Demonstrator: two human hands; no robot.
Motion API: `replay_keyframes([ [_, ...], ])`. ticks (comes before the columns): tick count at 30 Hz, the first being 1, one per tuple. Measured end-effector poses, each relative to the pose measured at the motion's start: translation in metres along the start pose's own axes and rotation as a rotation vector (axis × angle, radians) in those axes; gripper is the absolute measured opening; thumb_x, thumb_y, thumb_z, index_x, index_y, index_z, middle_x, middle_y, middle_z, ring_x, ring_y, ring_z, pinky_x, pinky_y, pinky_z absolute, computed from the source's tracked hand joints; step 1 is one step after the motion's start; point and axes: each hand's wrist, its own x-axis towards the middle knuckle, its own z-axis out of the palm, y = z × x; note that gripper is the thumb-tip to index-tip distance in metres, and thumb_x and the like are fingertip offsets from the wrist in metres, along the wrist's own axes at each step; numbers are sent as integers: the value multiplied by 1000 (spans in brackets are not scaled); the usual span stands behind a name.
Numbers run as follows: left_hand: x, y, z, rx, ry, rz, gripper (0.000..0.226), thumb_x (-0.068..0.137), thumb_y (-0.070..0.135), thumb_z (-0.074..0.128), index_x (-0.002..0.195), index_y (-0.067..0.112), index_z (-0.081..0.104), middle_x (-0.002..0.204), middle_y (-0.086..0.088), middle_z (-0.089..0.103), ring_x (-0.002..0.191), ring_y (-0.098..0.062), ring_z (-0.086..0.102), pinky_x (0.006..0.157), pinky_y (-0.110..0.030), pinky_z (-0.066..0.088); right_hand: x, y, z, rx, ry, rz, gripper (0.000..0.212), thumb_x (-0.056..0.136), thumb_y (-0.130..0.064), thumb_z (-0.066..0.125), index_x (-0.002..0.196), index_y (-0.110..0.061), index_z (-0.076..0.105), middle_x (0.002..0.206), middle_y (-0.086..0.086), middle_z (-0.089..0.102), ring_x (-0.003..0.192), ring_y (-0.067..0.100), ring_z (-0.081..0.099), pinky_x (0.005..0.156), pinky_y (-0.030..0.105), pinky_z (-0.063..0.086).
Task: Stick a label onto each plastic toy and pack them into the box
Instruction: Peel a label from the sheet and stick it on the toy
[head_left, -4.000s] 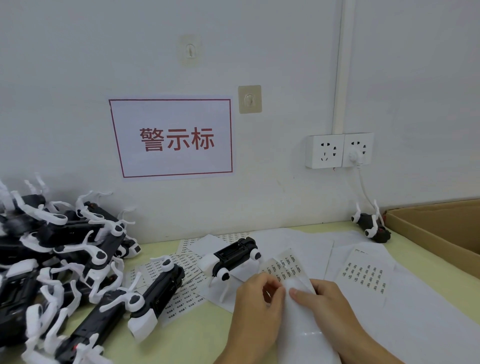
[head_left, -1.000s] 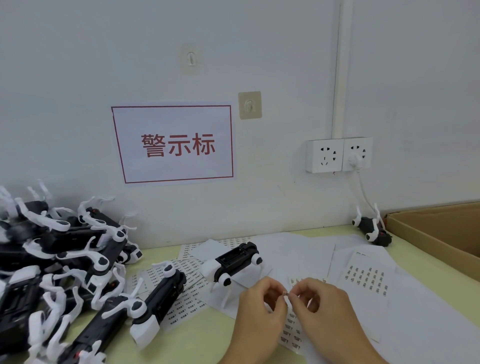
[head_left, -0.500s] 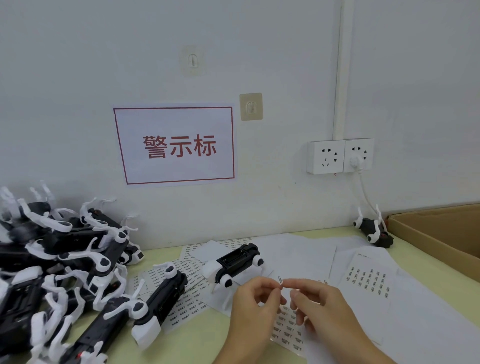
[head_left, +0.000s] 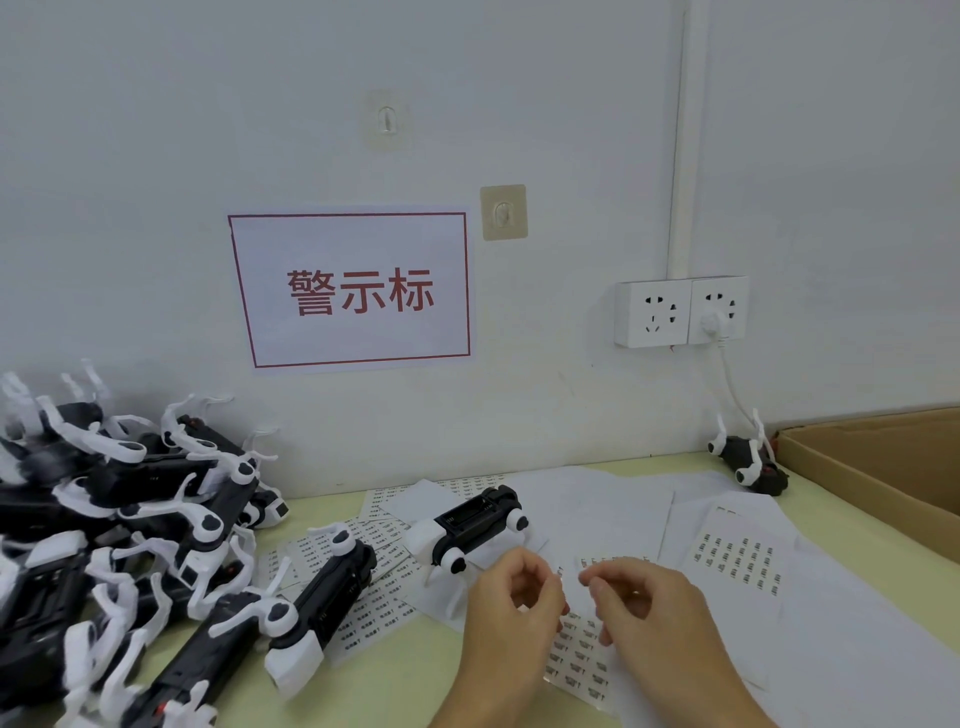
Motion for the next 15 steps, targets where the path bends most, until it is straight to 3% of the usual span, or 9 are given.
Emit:
replay_keyframes([
  [5, 0, 1, -1, 64, -84, 105, 22, 88, 2, 61, 70, 14, 58, 62, -1, 60, 63, -12, 56, 63, -27, 45, 3, -3, -6, -53, -68, -49, 21, 86, -15, 72, 70, -29, 73, 67, -10, 71, 59, 9, 65, 63, 13, 48],
  [8, -1, 1, 1, 81, -92, 160, 13, 80, 12, 60, 67, 12, 56, 61, -1, 55, 61, -13, 50, 60, -29, 42, 3, -1, -6, -70, -88, -46, 23, 84, -14, 73, 65, -27, 72, 64, -8, 68, 61, 14, 65, 65, 20, 52],
  [15, 1, -2, 0, 77, -72, 117, 18, 82, 8, 61, 67, 16, 59, 61, -1, 58, 61, -13, 52, 60, -29, 43, 3, -1, -5, -50, -110, -45, 23, 84, -13, 72, 65, -25, 68, 66, -5, 68, 57, 15, 63, 63, 23, 51],
])
